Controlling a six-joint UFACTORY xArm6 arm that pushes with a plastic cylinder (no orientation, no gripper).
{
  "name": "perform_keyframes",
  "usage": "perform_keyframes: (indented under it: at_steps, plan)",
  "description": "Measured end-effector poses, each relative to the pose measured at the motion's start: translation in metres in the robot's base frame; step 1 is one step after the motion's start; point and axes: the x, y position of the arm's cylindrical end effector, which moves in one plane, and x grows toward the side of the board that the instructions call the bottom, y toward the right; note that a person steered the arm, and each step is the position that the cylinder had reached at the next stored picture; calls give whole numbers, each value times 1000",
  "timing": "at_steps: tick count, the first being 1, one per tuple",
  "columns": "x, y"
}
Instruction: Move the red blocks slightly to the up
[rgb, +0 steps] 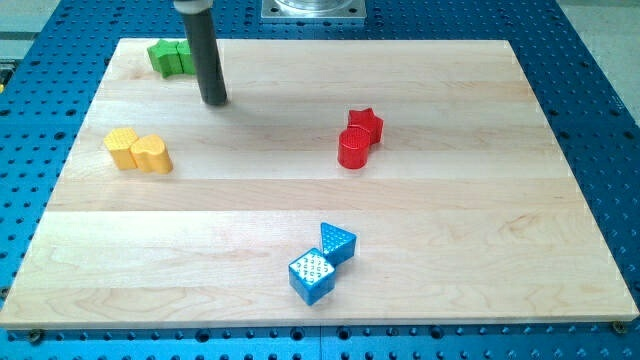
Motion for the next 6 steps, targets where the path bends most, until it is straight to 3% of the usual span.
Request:
perform_keyframes:
  at_steps: [1, 5, 6]
  plan:
    - [56, 27]
    - [157, 103]
    - [162, 116]
